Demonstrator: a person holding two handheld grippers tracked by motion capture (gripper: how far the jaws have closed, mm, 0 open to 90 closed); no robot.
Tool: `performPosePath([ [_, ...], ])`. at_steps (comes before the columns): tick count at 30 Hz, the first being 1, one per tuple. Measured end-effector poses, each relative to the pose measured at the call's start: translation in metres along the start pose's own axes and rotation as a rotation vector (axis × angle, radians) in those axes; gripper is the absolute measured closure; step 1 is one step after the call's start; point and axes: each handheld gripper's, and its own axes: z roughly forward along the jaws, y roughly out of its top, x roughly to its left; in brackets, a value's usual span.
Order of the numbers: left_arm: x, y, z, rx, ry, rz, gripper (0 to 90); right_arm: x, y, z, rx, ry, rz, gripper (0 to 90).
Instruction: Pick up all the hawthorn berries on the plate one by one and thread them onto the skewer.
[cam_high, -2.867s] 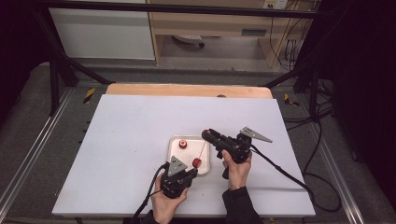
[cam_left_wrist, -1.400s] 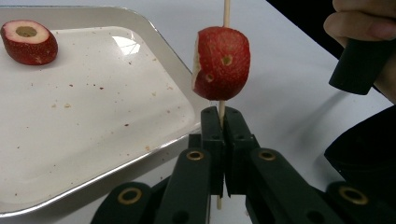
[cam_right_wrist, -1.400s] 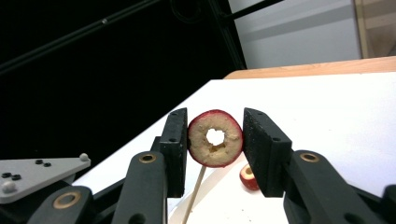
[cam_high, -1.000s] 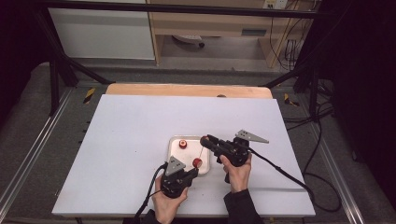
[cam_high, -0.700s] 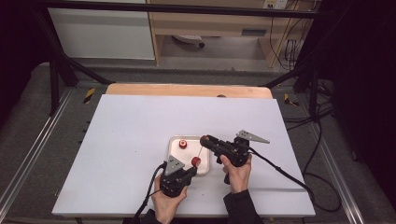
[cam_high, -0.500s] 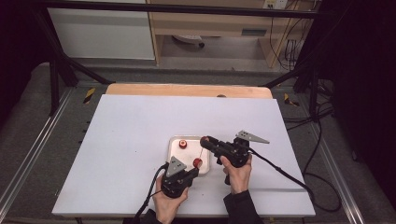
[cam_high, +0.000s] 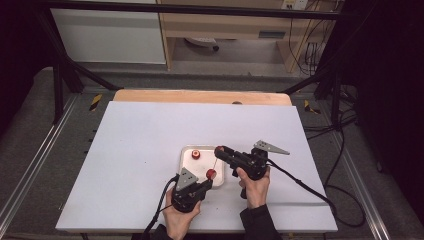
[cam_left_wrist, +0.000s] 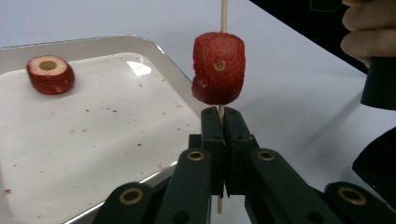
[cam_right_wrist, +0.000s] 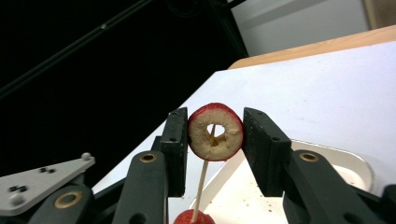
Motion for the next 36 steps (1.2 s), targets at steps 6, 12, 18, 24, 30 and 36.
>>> performPosePath([
  [6,0.001,0.001,-0.001,-0.023,-0.004,0.008,88.9,-0.002,0.005,-0.001,0.012,-0.002,0.003,62.3],
  [12,0.004,0.001,-0.005,-0.019,-0.008,0.0,88.9,-0.003,0.005,-0.001,0.02,0.007,-0.008,62.3],
  [18,0.0,0.003,-0.009,-0.043,-0.01,-0.001,88.9,-0.003,0.007,0.0,0.0,0.021,-0.002,62.4],
  [24,0.002,0.001,-0.011,-0.057,-0.007,-0.014,89.0,-0.003,0.004,0.002,-0.021,0.019,0.004,62.5],
  [30,0.001,-0.002,-0.011,-0.037,-0.003,-0.005,89.0,-0.002,0.004,0.002,-0.07,0.004,0.013,62.5],
  [36,0.007,0.0,-0.018,-0.079,0.005,-0.02,89.0,0.001,0.013,-0.005,-0.092,0.012,-0.003,62.5],
])
